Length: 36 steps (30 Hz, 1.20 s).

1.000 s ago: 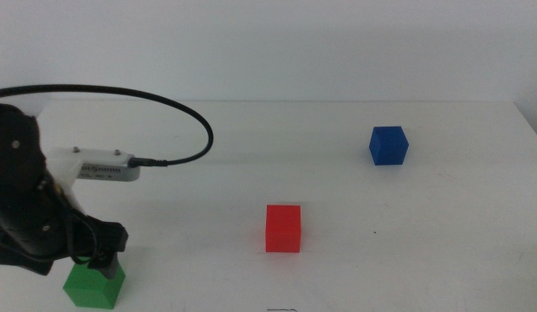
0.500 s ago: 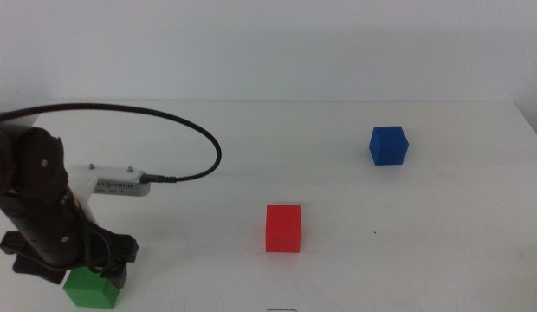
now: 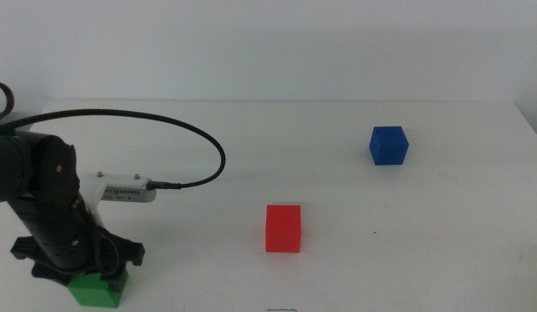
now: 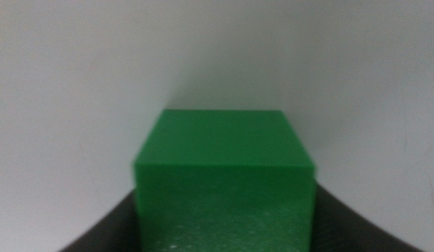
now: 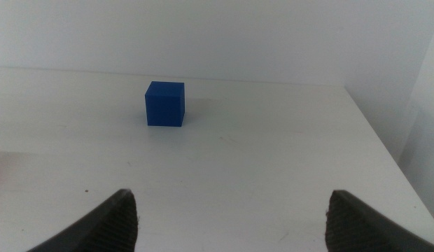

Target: Stack red cubes first, then green, then blue cubes in a specific spot.

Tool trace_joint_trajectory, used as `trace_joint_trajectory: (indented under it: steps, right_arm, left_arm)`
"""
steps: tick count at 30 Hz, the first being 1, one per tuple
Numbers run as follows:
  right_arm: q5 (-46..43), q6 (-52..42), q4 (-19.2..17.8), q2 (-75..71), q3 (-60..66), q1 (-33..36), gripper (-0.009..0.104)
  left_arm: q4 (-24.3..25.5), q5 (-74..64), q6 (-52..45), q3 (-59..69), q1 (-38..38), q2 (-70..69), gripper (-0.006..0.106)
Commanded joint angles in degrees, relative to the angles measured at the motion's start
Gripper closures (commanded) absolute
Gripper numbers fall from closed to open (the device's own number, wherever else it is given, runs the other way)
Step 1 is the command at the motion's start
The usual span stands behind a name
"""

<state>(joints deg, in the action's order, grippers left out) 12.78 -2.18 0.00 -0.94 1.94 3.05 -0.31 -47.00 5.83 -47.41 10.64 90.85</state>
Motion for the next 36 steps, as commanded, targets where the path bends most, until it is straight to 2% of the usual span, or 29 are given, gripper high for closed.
trace_joint_trajectory:
  steps: [1,5,9,12,15,19,28,33,36]
  right_arm:
    - [-4.3,-0.5,-0.7,-0.9,-1.3,0.1,0.001]
    - [-4.3,-0.5,-0.7,-0.9,-1.3,0.1,0.001]
    - [-4.3,-0.5,-0.7,-0.9,-1.3,0.1,0.001]
    - [-4.3,-0.5,-0.7,-0.9,-1.3,0.1,0.001]
    - [-4.3,-0.5,-0.7,-0.9,-1.3,0.1,0.001]
    - [-4.3,-0.5,-0.7,-0.9,-1.3,0.1,0.001]
    - [-4.3,-0.5,-0.7,-0.9,-1.3,0.1,0.001]
    - [-4.3,-0.5,-0.7,-0.9,-1.3,0.1,0.001]
    - [-4.3,-0.5,-0.7,-0.9,-1.3,0.1,0.001]
  left_arm:
    - [-0.4,1.1,-0.1,-1.0,0.0,-1.7,0.046]
    - [-1.3,1.0,0.5,-1.1,0.0,-1.7,0.070]
    - [-3.9,-0.8,3.0,-1.3,0.1,-3.5,0.081]
    - [-5.7,-3.2,4.0,-3.1,1.0,-5.8,0.081]
    - [-4.7,-7.1,8.2,-8.1,4.2,-6.5,0.081]
    - [-1.0,-12.0,16.4,-18.2,11.6,-4.9,0.081]
    - [0.3,-17.4,34.1,-35.6,27.1,4.8,0.081]
    - [3.9,-21.3,35.8,-44.0,30.9,11.0,0.081]
    - [4.3,-25.2,36.9,-49.4,32.1,14.9,0.081]
